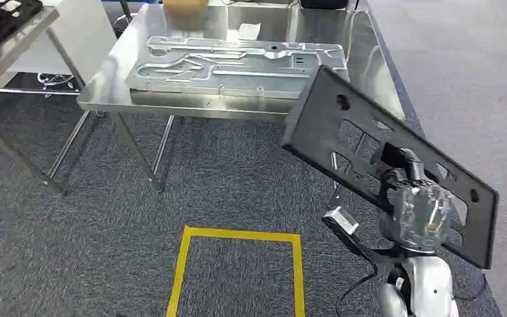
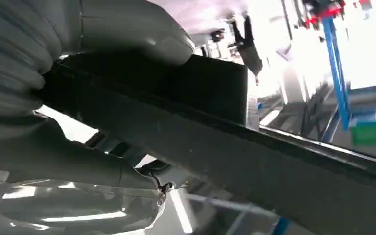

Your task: Take the parts from the cabinet and place them on the table.

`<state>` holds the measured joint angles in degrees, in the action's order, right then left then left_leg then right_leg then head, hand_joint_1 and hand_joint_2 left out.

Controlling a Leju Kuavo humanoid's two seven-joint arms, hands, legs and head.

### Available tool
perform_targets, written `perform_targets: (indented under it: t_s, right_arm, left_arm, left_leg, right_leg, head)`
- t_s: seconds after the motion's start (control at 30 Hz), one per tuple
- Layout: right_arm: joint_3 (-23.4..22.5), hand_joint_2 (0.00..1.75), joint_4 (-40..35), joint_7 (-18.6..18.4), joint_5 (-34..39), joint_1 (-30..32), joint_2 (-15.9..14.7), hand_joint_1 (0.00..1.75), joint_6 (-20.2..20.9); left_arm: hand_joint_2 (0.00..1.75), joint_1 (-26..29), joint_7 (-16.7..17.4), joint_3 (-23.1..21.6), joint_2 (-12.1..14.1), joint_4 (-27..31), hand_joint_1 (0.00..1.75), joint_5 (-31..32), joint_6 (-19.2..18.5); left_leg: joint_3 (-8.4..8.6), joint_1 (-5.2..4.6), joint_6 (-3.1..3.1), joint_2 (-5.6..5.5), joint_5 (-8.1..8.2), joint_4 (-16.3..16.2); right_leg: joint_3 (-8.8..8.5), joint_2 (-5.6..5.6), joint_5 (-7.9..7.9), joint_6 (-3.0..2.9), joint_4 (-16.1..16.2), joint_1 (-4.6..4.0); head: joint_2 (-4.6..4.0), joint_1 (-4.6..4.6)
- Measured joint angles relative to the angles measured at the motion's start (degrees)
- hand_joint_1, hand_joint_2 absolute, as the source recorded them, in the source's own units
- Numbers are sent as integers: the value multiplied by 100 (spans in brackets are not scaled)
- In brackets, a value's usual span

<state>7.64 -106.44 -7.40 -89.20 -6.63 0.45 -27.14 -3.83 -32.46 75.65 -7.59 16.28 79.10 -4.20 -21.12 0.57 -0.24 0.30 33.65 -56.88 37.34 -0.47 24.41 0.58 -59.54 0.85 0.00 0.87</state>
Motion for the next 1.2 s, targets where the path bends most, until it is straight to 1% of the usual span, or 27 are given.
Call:
perform_targets:
  t_s: [0.07,0.13,0.2,0.23,0.27,0.3,0.33,0.37,0.4,0.43,0.47,0.53,0.6,0.63,0.7,0.77,0.8,0.83,0.87,0.9,0.93,0.97,1.0,1.07,1.13,1.17,1.2]
  right_arm:
    - [610,175,214,-439,-57,-506,-398,175,448]
    - [1244,175,486,-530,-70,-917,-638,175,708]
    - [1762,175,748,-313,-50,-1068,-736,175,793]
    - [1914,175,857,-138,-26,-1069,-736,175,815]
    - [2051,175,965,-8,0,-1072,-736,175,832]
    - [2130,175,1040,89,22,-1090,-736,175,867]
    - [2189,175,1103,180,70,-1123,-736,175,910]
    - [2246,175,1162,269,124,-1167,-736,175,948]
    - [2294,175,1241,346,201,-1216,-734,175,967]
    - [2351,175,1309,410,272,-1238,-725,175,996]
    - [2375,175,1342,469,354,-1246,-725,175,1057]
    - [2414,175,1399,547,451,-1311,-703,175,1138]
    - [2473,175,1447,604,472,-1417,-685,175,1184]
    - [2495,175,1477,626,481,-1463,-685,175,1199]
    - [2517,175,1532,631,481,-1484,-683,175,1221]
    - [2545,175,1582,633,483,-1489,-681,175,1228]
    - [2554,175,1604,633,483,-1490,-681,175,1228]
    - [2554,175,1632,630,483,-1490,-683,175,1230]
    - [2554,175,1648,630,483,-1490,-683,175,1230]
    - [2556,175,1667,630,483,-1486,-683,175,1230]
    - [2556,175,1705,628,483,-1489,-685,175,1228]
    - [2569,175,1722,637,483,-1499,-674,175,1247]
    - [2587,175,1704,639,483,-1507,-631,175,1241]
    - [2587,175,1698,628,483,-1580,-629,175,1236]
    - [2596,175,1709,631,503,-1588,-596,175,1232]
    - [2611,175,1722,633,499,-1599,-578,175,1230]
    - [2631,175,1737,633,483,-1601,-565,175,1230]
  left_arm:
    - [0,-92,0,-11,38,-13,0,20,-15]
    - [0,-117,-2,-18,57,-37,0,57,-22]
    - [0,-97,2,-33,79,-48,0,68,-26]
    - [0,-76,2,-46,88,-54,0,68,-29]
    - [0,-55,2,-53,94,-61,0,68,-31]
    - [0,-38,2,-61,97,-70,0,68,-31]
    - [0,-19,4,-70,105,-79,0,68,-31]
    - [0,6,2,-83,116,-83,0,70,-33]
    - [0,48,4,-92,154,-83,0,70,-33]
    - [0,56,11,-103,158,-94,0,79,-39]
    - [0,41,15,-120,162,-98,0,76,-39]
    - [0,8,15,-142,169,-98,0,76,-42]
    - [0,-44,9,-149,160,-109,0,79,-46]
    - [0,-47,11,-149,164,-114,0,79,-48]
    - [0,-47,9,-151,164,-118,0,87,-48]
    - [0,-30,11,-151,164,-131,0,87,-48]
    - [0,-21,11,-151,162,-133,0,87,-48]
    - [0,-14,11,-151,162,-140,0,87,-50]
    - [0,-11,11,-151,162,-142,0,87,-52]
    - [0,12,11,-151,160,-146,0,87,-50]
    - [0,-8,11,-151,160,-153,0,90,-50]
    - [0,-19,9,-151,160,-157,0,90,-52]
    - [0,-42,13,-155,162,-157,0,90,-52]
    - [0,-91,9,-164,166,-157,0,90,-52]
    - [0,-115,4,-175,160,-175,0,90,-66]
    - [0,-107,7,-177,160,-179,0,92,-66]
    - [0,-97,9,-179,164,-179,0,94,-66]
  left_leg:
    - [-92,25,-41,10,-79,-346]
    - [-625,34,-60,-7,-68,-1208]
    - [-1198,23,-50,-8,454,-1777]
    - [-1406,17,-51,-8,701,-1829]
    - [-1542,8,-45,-8,798,-1718]
    - [-1614,-3,-4,-8,725,-1460]
    - [-1629,-19,51,-9,448,-1112]
    - [-1623,-50,114,-9,-74,-712]
    - [-1599,-80,172,-38,-814,-534]
    - [-1561,-104,165,-53,-832,-448]
    - [-1483,-113,180,-28,-804,-445]
    - [-1397,-104,246,-51,-764,-312]
    - [-1125,-38,295,-55,-749,-163]
    - [-1039,-37,319,-61,-708,-100]
    - [-855,-20,306,-79,-603,-21]
    - [-668,8,267,-113,-456,-6]
    - [-556,24,241,-133,-366,-6]
    - [-428,38,220,-143,-265,-6]
    - [-306,47,194,-143,-159,-6]
    - [-263,48,164,-134,-53,14]
    - [-122,36,127,-128,51,-33]
    - [-112,25,75,-139,100,51]
    - [55,29,26,-125,126,160]
    - [-59,13,-61,-128,-195,-215]
    - [-704,40,-66,-88,-501,-1262]
    - [-1028,57,-85,-84,-400,-1614]
    - [-1281,54,-87,-82,-124,-1791]
  right_leg:
    - [-172,56,27,-130,38,-3]
    - [-272,72,132,-211,38,-24]
    - [-402,117,258,-233,41,-52]
    - [-490,118,335,-238,41,-69]
    - [-588,119,415,-238,41,-89]
    - [-689,115,496,-239,41,-105]
    - [-784,112,574,-236,41,-123]
    - [-870,100,648,-236,43,-138]
    - [-923,99,711,-227,44,-142]
    - [-967,174,771,-174,41,-147]
    - [-1002,159,821,-127,83,-138]
    - [-1031,148,671,-71,-91,-132]
    - [-678,116,420,-2,-696,-134]
    - [-409,112,416,19,-1042,-117]
    - [125,96,786,75,-1514,-59]
    - [441,78,1147,134,-1501,-21]
    - [497,70,1176,155,-1296,-3]
    - [487,61,1027,167,-951,3]
    - [459,42,617,163,-528,4]
    - [449,-1,-165,137,-88,2]
    - [468,-20,-632,90,33,-37]
    - [426,-6,-451,30,-27,-60]
    - [369,24,-392,-28,-14,-71]
    - [192,64,-286,-142,52,-49]
    - [-54,55,-129,-230,164,-39]
    - [-165,63,-42,-251,179,-37]
    - [-279,79,55,-258,189,-41]
  head:
    - [0,-15]
    - [0,-35]
    - [0,-44]
    - [0,-46]
    - [0,-50]
    - [0,-48]
    - [0,-48]
    - [0,-48]
    - [-2,-7]
    - [0,-22]
    - [0,-20]
    - [-2,-22]
    - [0,-11]
    - [0,2]
    - [0,-2]
    - [0,0]
    - [0,0]
    - [0,2]
    - [0,4]
    - [0,11]
    - [0,-2]
    - [-2,31]
    - [0,6]
    - [0,2]
    - [0,-45]
    - [0,-39]
    - [0,-48]
